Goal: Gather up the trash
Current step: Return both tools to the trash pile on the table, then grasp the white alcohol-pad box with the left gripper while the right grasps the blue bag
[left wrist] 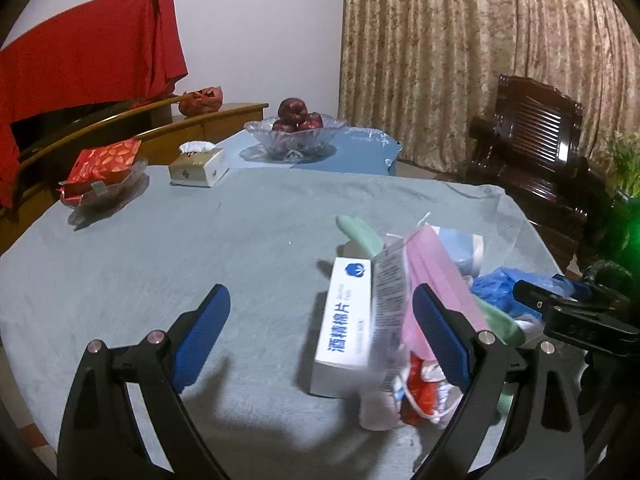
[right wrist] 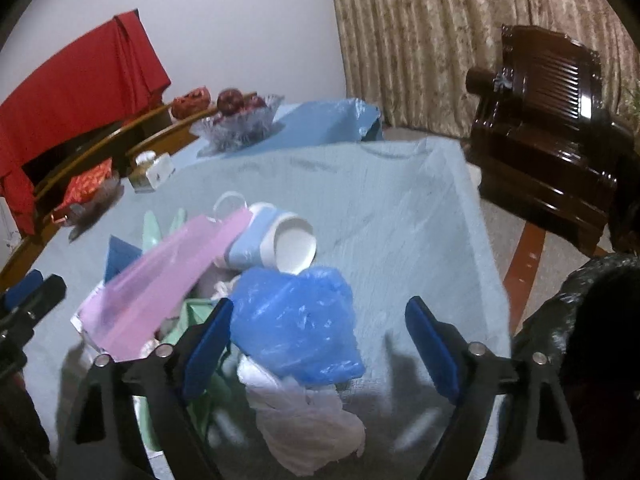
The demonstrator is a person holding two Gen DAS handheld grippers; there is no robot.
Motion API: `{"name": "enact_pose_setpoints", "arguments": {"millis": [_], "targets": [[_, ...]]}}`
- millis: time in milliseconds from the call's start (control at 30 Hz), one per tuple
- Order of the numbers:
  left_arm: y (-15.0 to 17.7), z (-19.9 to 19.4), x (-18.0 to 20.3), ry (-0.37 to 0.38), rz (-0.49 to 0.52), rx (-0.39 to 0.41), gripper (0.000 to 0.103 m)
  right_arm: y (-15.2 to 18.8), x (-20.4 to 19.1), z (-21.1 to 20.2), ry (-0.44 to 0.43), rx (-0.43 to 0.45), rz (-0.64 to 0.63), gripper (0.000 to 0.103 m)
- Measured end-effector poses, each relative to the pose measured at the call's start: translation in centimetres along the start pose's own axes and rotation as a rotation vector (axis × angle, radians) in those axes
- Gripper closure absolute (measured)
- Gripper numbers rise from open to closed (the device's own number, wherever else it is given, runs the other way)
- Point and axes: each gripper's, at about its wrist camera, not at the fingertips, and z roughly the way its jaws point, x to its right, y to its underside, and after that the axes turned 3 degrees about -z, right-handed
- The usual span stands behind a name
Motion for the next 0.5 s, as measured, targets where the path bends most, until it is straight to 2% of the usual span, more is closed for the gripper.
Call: {"name": "enact_pose_setpoints", "arguments": {"millis": [100,167,233,433,500], "targets": [[0.3,0.6,-0.4,-0.006,-0.004,-0.011,0.013,0.3,-0.1,0.7,-0.033,-0.032,0.0,0.032],[0.5,1.0,-0.7,-0.007,-0.007,-0.022,0.013,0.4,-0.3,1.3,-0.058,-0.054,-0.005,0.049],[0.7,1.4,-0.9,-0.007,-0.011,-0.033,0.013,0.6,-0.5,1.5,-0.071,-0.064,-0.016,0.057],[1.0,2.4,-0.8,-0.002,-0.002,-0.057,0.014,0.4,-0.5,1.0,-0.07,-0.044,-0.017,0.066],[1.0,2.8,-0.7,0.003,-0.005,-0.069,0.021,0.2,-0.3,0.6,-0.067,-0.029,-0.012,0.069]]}}
